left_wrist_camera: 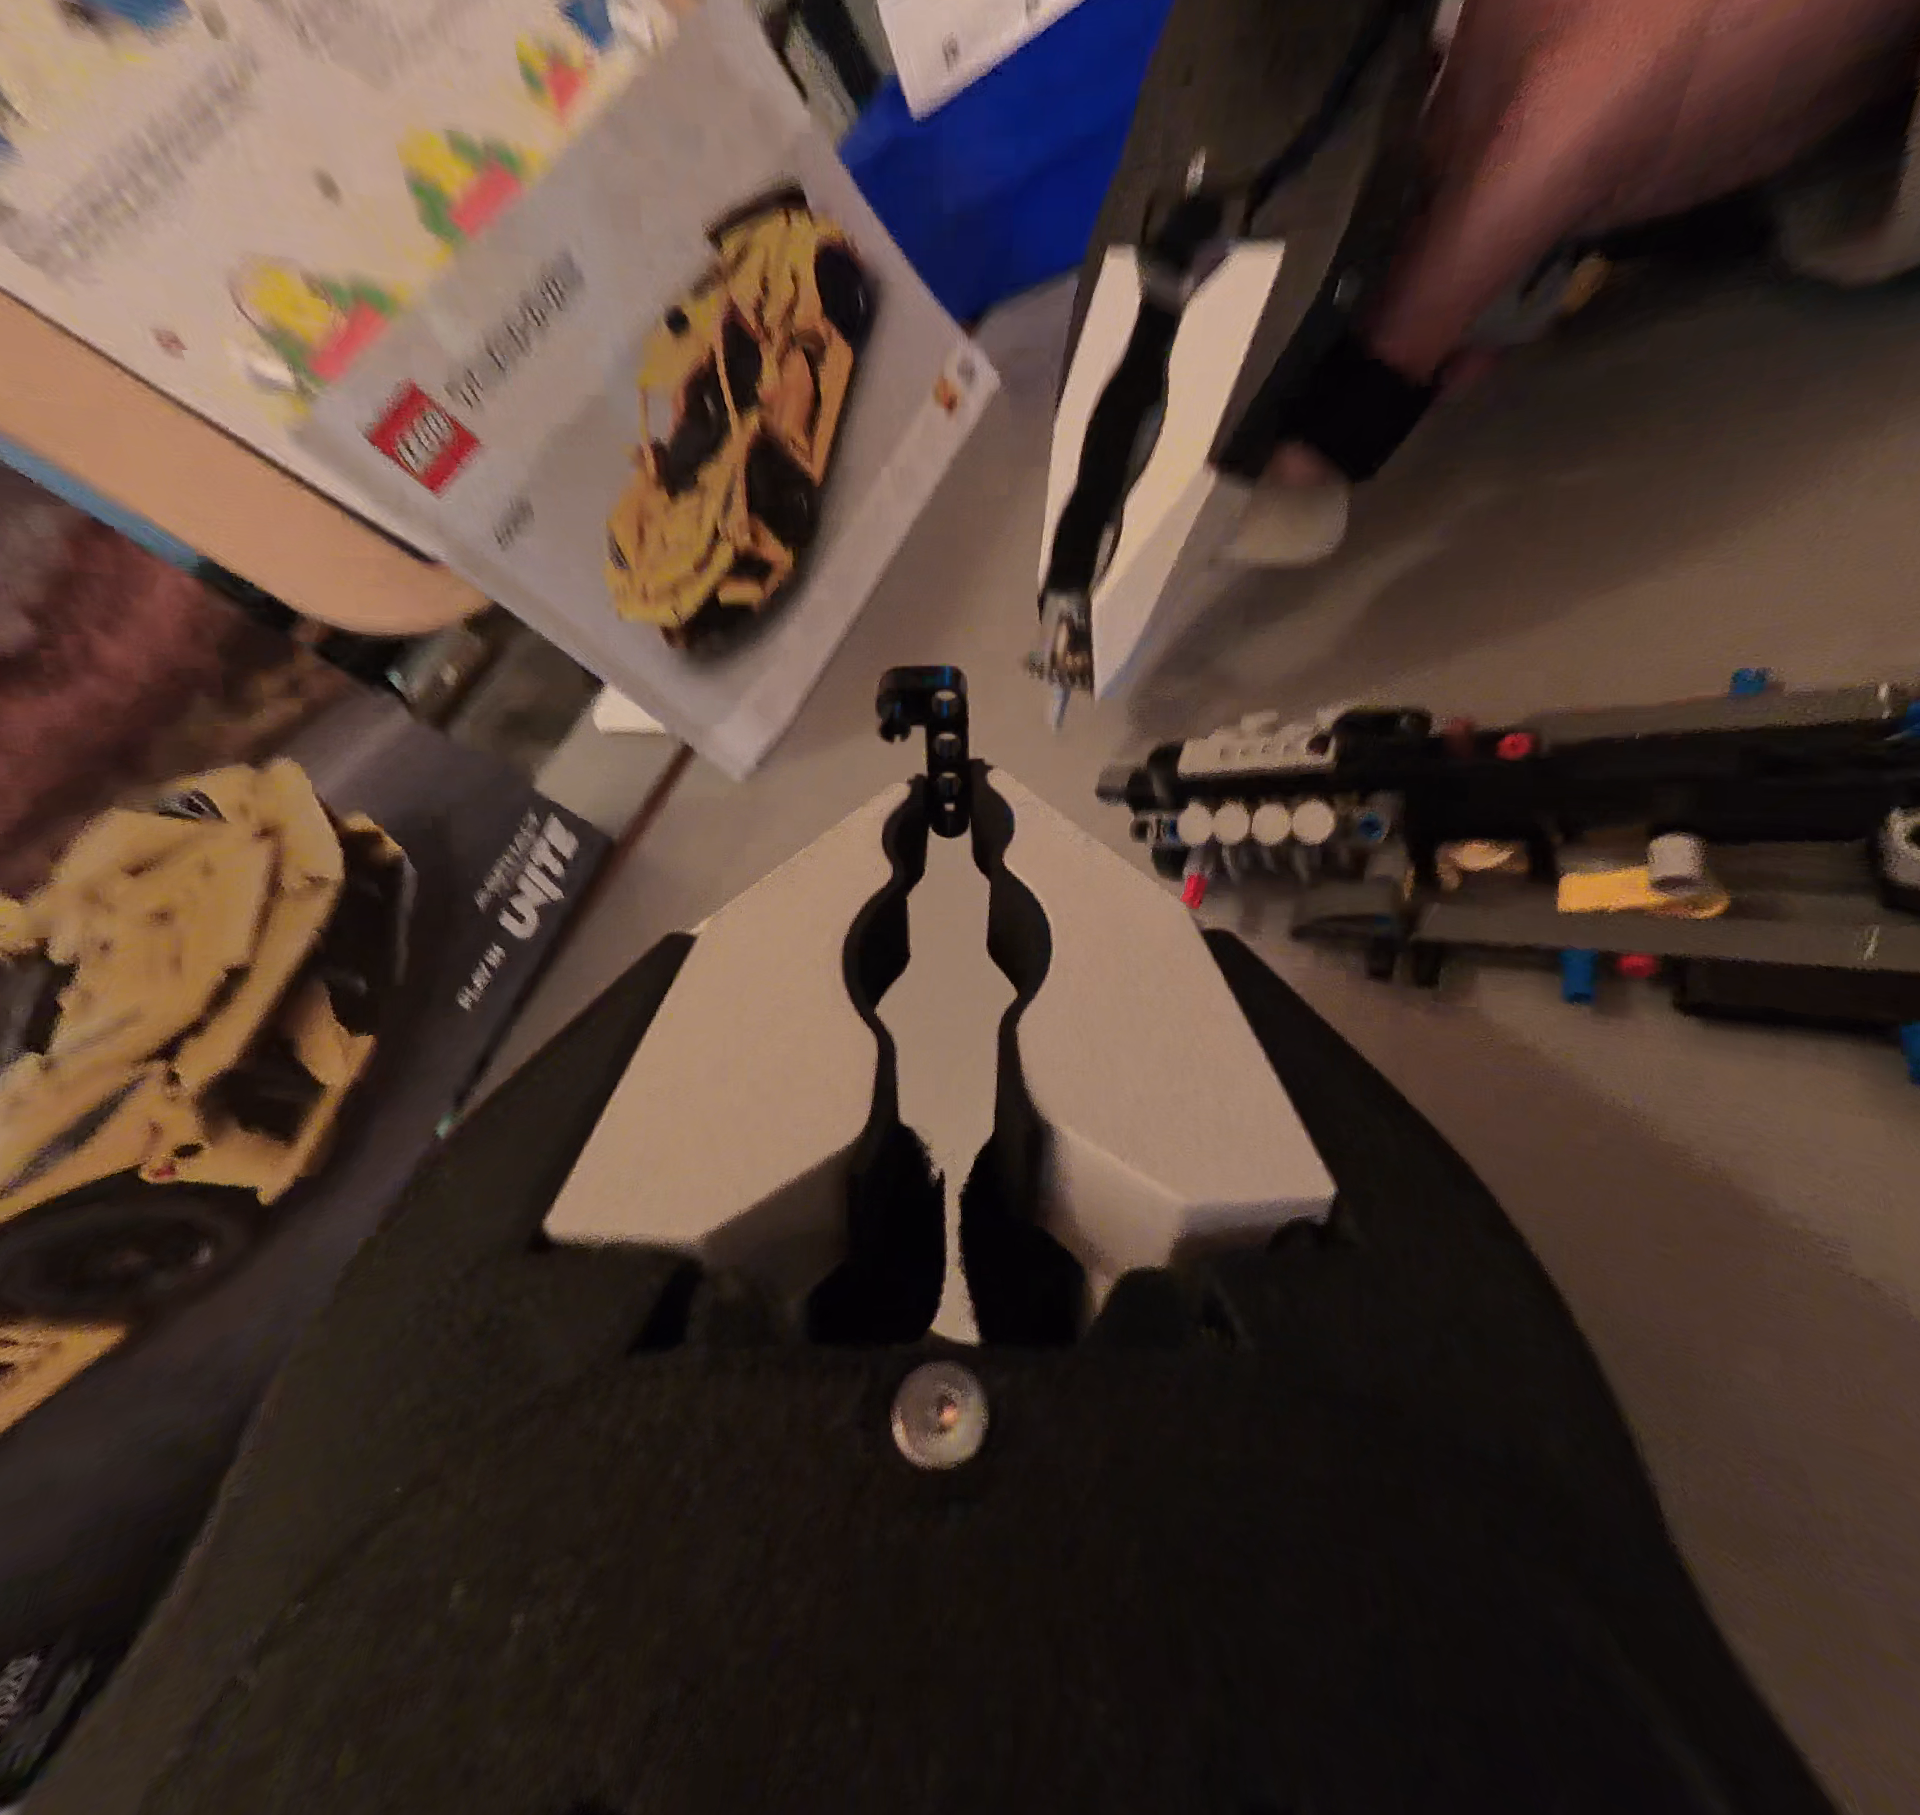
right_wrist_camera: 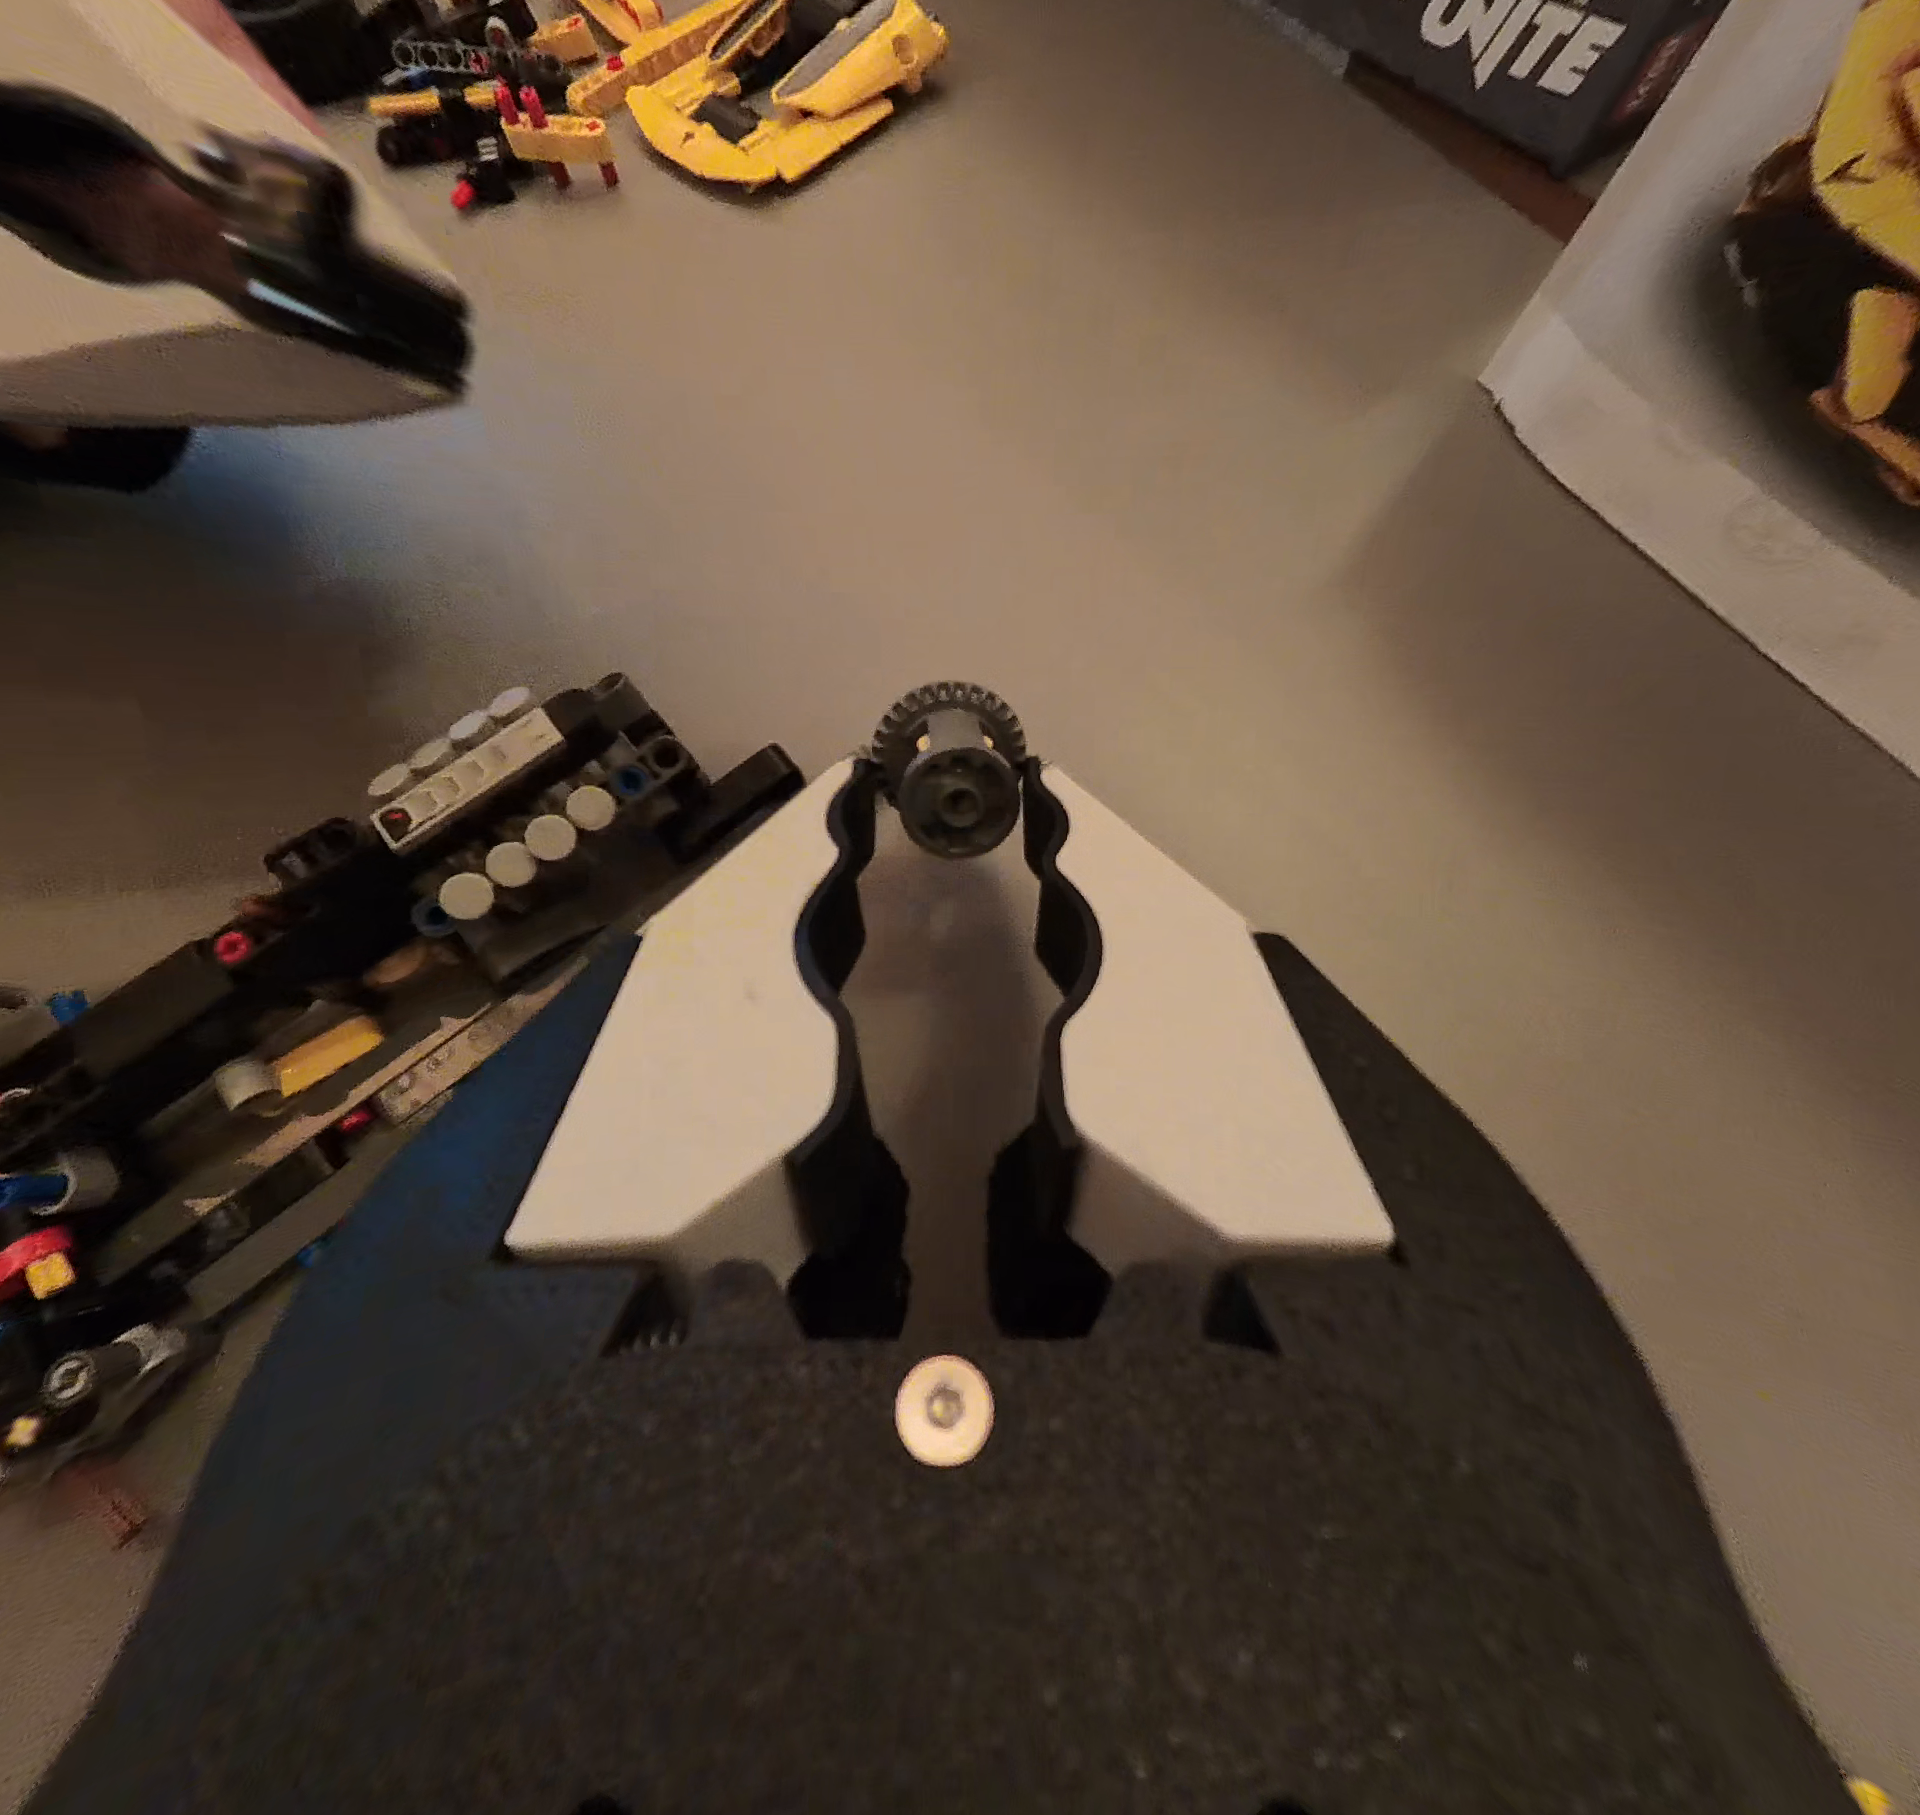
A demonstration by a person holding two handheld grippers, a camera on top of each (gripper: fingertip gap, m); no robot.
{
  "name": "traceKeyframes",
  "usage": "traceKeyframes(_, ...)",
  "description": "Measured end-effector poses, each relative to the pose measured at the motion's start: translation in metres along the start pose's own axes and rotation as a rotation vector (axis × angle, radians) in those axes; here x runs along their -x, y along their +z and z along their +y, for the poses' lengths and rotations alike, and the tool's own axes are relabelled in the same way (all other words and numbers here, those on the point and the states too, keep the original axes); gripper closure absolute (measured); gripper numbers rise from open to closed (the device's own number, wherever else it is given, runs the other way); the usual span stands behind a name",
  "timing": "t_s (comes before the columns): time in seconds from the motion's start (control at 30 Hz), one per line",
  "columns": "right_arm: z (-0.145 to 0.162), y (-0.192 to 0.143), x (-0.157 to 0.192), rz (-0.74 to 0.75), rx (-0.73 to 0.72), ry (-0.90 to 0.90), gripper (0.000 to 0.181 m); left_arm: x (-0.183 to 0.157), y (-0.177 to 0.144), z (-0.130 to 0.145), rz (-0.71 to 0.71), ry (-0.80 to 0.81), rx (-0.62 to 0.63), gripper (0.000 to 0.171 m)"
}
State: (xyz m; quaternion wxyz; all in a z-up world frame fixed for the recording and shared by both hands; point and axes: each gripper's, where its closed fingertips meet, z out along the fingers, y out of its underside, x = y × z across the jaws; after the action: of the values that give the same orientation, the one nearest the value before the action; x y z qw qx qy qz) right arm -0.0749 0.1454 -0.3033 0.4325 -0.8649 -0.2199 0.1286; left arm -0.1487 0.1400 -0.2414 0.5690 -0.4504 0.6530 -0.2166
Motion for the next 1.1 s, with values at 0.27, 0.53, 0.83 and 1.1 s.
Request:
traceKeyframes(0.27,-0.012,-0.004,0.005,-0.007,-0.038,0.026,0.140,0.005,-0.002,-0.015,-0.081,0.030,-0.054,0.164)
traceKeyframes(0.53,-0.079,-0.025,0.065,-0.143,-0.313,0.084,0.149,0.001,0.012,0.000,-0.166,0.185,0.098,0.165)
traceKeyframes(0.83,-0.072,-0.020,0.069,-0.101,-0.269,-0.011,0.167,-0.003,0.014,-0.004,-0.182,0.203,0.097,0.164)
traceKeyframes(1.1,-0.080,-0.038,0.052,0.124,-0.307,-0.259,0.173,0.007,-0.002,-0.026,0.003,-0.364,-0.063,0.163)
